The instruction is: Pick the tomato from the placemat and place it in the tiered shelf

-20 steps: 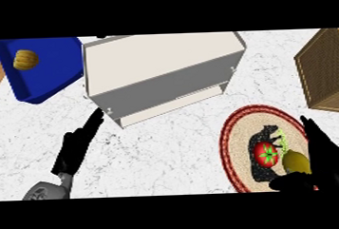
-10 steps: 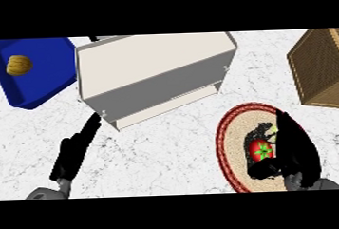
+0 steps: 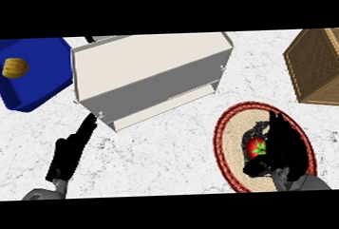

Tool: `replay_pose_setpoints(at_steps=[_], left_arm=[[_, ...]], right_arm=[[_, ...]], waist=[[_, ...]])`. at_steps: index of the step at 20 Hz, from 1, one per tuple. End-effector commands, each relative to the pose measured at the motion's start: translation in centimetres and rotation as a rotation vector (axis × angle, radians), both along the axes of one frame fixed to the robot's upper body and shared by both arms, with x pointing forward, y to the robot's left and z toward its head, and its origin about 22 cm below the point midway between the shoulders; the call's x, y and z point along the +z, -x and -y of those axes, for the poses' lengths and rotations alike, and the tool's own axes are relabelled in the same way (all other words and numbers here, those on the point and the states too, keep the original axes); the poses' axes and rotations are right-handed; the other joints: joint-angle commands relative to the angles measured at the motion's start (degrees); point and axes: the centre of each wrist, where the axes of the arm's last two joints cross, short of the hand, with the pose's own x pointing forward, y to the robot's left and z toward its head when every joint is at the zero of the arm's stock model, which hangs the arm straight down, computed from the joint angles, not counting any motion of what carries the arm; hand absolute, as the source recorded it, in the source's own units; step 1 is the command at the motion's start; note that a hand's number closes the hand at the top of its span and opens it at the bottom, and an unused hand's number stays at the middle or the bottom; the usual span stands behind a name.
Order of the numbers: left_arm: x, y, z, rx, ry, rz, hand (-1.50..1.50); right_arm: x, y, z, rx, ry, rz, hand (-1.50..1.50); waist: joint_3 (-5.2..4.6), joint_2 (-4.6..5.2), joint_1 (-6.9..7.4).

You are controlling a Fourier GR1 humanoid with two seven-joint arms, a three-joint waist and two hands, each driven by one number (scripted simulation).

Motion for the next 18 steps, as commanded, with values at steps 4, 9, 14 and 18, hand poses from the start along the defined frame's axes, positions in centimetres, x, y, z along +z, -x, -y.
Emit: replay_pose_setpoints(at_steps=[4, 9, 14, 18], left_arm=[[0.2, 0.3, 1.9, 0.011, 0.016, -0.010, 0.00], [-0.7, 0.3, -1.3, 0.000, 0.007, -0.005, 0.00], [0.6, 0.6, -0.1, 0.005, 0.002, -0.009, 0.00], [-0.2, 1.9, 0.7, 0.000, -0.012, -0.012, 0.00]], right_arm=[[-1.4, 0.6, -0.8, -0.161, 0.058, -0.109, -1.50], [-2.1, -1.3, -0.7, -0.163, 0.063, -0.138, -1.50], [-2.9, -0.9, -1.0, -0.160, 0.062, -0.145, -1.50], [-4.0, -1.6, -0.2, -0.124, 0.035, -0.152, 1.50]], waist=[[0.05, -0.10, -0.35], [0.02, 0.08, -0.18], [0.06, -0.05, -0.12], [0.07, -0.03, -0.06]])
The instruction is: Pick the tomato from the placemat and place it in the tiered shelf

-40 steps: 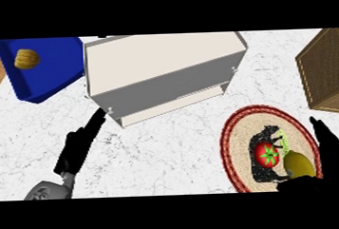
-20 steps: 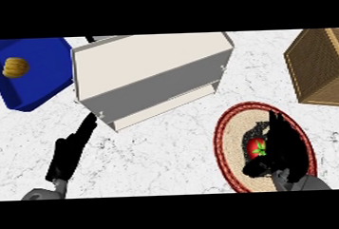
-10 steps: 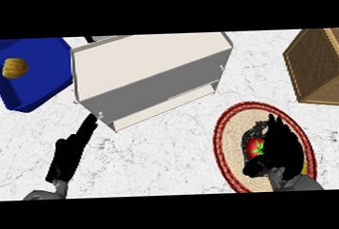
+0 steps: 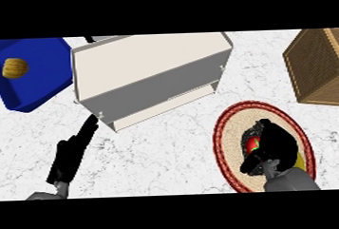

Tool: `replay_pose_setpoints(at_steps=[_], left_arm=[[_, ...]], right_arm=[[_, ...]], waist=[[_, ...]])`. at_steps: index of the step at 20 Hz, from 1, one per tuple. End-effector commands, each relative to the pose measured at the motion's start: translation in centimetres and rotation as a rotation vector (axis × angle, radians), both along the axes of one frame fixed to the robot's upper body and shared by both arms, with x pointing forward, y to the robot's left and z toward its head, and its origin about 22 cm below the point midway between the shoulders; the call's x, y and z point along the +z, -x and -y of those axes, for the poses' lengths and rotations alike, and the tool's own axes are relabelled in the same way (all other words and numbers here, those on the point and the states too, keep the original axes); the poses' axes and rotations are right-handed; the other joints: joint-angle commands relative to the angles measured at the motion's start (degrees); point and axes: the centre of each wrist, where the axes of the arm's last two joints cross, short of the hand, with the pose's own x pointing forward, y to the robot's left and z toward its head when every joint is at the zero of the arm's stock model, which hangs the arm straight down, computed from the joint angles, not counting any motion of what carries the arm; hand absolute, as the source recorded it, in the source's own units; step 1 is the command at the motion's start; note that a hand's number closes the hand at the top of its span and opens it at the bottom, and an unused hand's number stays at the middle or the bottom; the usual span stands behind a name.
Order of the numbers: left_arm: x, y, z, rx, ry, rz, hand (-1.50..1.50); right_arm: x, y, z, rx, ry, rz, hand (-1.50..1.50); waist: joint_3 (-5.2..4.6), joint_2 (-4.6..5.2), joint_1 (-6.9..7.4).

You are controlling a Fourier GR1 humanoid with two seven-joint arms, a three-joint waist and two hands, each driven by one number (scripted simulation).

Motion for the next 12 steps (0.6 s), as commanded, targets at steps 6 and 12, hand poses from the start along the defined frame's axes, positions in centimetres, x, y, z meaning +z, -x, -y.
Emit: replay_pose_setpoints(at_steps=[6, 12], left_arm=[[1.0, 0.7, -1.7, -0.002, 0.001, 0.011, 0.00], [-0.6, -0.5, 0.5, -0.002, 0.009, -0.005, 0.00]], right_arm=[[-1.4, -0.9, -2.1, 0.003, 0.031, 0.008, 1.50], [-0.9, -0.6, -0.8, -0.011, 0.115, 0.075, 1.50]], waist=[[0.15, 0.13, 0.08], [0.13, 0.13, -0.25]])
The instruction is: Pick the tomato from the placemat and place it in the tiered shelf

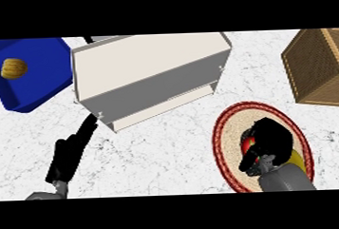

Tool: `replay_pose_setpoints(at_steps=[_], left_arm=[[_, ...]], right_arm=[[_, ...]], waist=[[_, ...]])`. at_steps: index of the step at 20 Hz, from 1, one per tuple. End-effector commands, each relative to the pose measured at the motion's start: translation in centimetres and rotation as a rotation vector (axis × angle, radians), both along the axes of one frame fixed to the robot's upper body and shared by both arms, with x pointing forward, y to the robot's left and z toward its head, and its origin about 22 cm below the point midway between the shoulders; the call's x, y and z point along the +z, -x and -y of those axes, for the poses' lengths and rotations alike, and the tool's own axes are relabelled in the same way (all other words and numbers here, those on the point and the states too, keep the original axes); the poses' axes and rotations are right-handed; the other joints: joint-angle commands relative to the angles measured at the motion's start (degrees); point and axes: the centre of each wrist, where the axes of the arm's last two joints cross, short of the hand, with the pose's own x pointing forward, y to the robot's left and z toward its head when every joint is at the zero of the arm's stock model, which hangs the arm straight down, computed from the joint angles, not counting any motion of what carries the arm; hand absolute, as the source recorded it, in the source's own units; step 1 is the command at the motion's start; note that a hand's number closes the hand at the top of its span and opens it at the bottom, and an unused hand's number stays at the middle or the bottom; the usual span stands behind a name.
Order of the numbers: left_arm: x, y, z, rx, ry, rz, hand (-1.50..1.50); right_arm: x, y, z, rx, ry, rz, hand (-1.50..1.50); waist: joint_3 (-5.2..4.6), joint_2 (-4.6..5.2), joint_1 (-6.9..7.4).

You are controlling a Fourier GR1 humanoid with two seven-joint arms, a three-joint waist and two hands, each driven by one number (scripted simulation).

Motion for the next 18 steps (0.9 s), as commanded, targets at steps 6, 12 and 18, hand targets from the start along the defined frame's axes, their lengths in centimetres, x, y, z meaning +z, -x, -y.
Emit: replay_pose_setpoints(at_steps=[6, 12, 18], left_arm=[[-0.5, 0.2, 2.1, -0.010, -0.012, 0.010, 0.00], [-0.7, 0.4, 0.5, -0.006, -0.004, -0.007, 0.00], [0.6, 0.6, -0.8, 0.014, 0.007, -0.005, 0.00]], right_arm=[[2.5, -0.3, -0.7, -0.104, 0.087, 0.149, 1.50], [5.1, 5.0, -6.6, 0.601, -0.092, 0.121, 1.50], [15.0, 8.4, -4.1, 0.633, -0.002, 0.327, 1.50]], waist=[[0.52, 0.40, 0.04], [0.51, 0.14, 0.12], [0.49, 0.03, -0.53]])
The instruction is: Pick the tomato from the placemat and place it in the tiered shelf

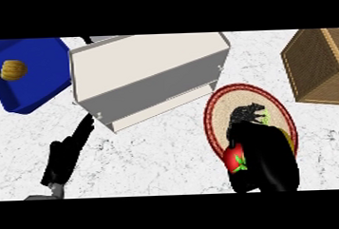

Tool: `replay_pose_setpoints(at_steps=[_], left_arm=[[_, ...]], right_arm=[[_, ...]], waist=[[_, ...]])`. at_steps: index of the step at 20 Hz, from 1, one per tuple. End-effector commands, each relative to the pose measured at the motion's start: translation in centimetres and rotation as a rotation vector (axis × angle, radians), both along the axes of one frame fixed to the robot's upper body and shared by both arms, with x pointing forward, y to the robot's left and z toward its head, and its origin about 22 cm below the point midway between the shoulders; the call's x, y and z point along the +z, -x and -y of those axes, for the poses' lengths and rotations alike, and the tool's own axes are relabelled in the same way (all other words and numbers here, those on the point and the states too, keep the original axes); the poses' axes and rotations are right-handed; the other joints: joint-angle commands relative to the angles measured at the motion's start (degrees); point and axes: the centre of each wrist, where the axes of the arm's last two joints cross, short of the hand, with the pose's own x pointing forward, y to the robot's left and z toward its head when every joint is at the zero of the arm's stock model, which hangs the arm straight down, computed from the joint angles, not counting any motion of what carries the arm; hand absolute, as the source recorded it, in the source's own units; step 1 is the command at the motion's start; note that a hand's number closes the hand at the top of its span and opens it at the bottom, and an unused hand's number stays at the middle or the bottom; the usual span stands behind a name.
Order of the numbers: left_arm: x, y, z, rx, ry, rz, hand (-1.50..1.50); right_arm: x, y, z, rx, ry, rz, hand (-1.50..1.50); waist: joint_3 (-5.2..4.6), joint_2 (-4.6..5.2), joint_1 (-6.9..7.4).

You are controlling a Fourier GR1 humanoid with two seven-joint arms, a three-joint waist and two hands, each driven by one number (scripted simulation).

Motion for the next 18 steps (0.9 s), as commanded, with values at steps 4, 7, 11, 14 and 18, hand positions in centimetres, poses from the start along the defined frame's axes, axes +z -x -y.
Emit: replay_pose_setpoints(at_steps=[4, 7, 11, 14, 18], left_arm=[[0.6, -1.7, -0.4, -0.012, -0.014, 0.017, 0.00], [-0.4, 0.0, -0.9, -0.018, -0.015, 0.012, 0.00], [1.1, -1.2, -0.8, -0.022, 0.010, 0.003, 0.00], [0.2, -0.6, 0.2, -0.001, -0.019, 0.013, 0.00], [-0.4, 0.8, 0.3, -0.035, -0.003, 0.005, 0.00]], right_arm=[[8.7, 2.9, 0.2, 0.056, -0.178, 0.282, 1.50], [11.5, 1.5, 0.6, 0.030, -0.272, 0.349, 1.50], [14.6, -0.5, 1.7, 0.029, -0.300, 0.398, 1.50], [17.2, -2.7, -2.0, 0.016, -0.286, 0.399, 1.50], [17.4, -7.7, -1.1, -0.034, -0.244, 0.429, 1.50]], waist=[[-0.02, 0.16, -0.17], [-0.01, 0.32, 0.86], [0.02, 0.33, 0.72], [-0.02, 0.30, 1.06], [0.02, 0.39, 1.29]])
